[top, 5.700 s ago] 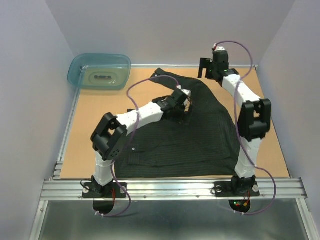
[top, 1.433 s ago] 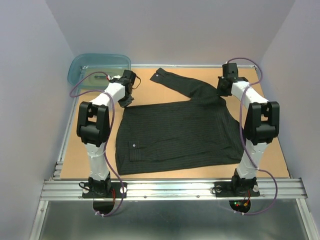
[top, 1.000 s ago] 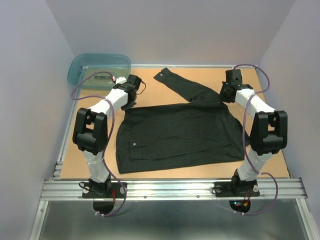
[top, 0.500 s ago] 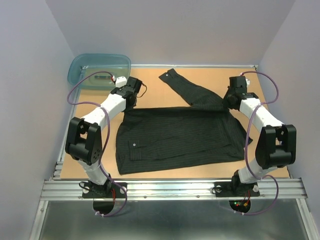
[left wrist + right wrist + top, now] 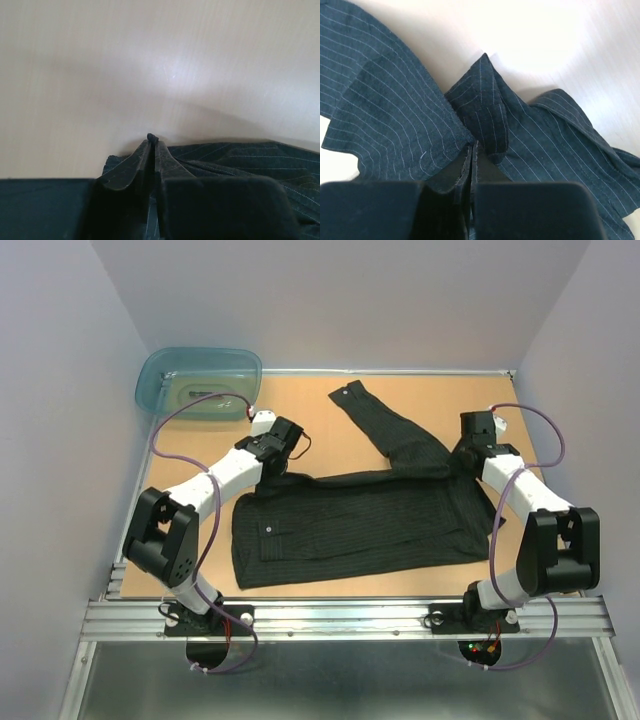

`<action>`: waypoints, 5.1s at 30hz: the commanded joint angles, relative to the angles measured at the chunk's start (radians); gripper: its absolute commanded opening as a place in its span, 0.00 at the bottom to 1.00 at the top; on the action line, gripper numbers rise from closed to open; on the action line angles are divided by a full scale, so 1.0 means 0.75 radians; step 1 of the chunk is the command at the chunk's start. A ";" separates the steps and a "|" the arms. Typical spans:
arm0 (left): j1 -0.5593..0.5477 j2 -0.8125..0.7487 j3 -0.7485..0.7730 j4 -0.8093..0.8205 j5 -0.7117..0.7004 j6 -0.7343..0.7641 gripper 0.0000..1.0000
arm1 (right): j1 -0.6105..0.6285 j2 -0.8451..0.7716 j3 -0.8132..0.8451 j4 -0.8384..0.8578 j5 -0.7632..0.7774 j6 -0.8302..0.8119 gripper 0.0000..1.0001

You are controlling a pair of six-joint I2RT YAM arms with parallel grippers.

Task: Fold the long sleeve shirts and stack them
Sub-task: Fold the shirt

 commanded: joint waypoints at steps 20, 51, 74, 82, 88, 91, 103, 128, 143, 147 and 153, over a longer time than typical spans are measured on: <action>-0.061 -0.499 -0.230 -0.034 0.150 -0.185 0.94 | -0.012 -0.369 -0.223 0.036 0.023 0.001 0.55; 0.280 -0.381 -0.563 0.257 0.665 -0.490 0.72 | 0.782 -0.035 -0.143 0.431 -0.591 -0.351 0.55; 0.280 -0.352 -0.584 0.300 0.647 -0.435 0.50 | 0.866 0.101 -0.201 0.539 -0.528 -0.390 0.53; 0.284 -0.369 -0.565 0.320 0.612 -0.380 0.32 | 0.872 0.139 -0.192 0.539 -0.542 -0.390 0.53; 0.311 -0.352 -0.537 0.312 0.573 -0.314 0.22 | 0.874 0.115 -0.286 0.539 -0.517 -0.366 0.53; 0.360 -0.355 -0.508 0.310 0.587 -0.276 0.21 | 0.874 0.115 -0.327 0.539 -0.497 -0.347 0.53; 0.550 -0.195 -0.453 0.410 0.739 -0.128 0.22 | 0.874 0.168 -0.379 0.480 -0.466 -0.298 0.53; 0.560 -0.406 -0.641 0.402 0.896 -0.200 0.70 | 0.874 0.099 -0.342 0.455 -0.499 -0.321 0.53; 0.526 -0.267 -0.635 0.461 0.876 -0.171 0.26 | 0.874 0.107 -0.354 0.455 -0.478 -0.312 0.53; 0.526 -0.250 -0.567 0.416 0.770 -0.104 0.12 | 0.874 0.105 -0.366 0.455 -0.472 -0.314 0.53; 0.526 -0.211 -0.441 0.371 0.645 -0.014 0.08 | 0.874 0.095 -0.375 0.457 -0.464 -0.319 0.53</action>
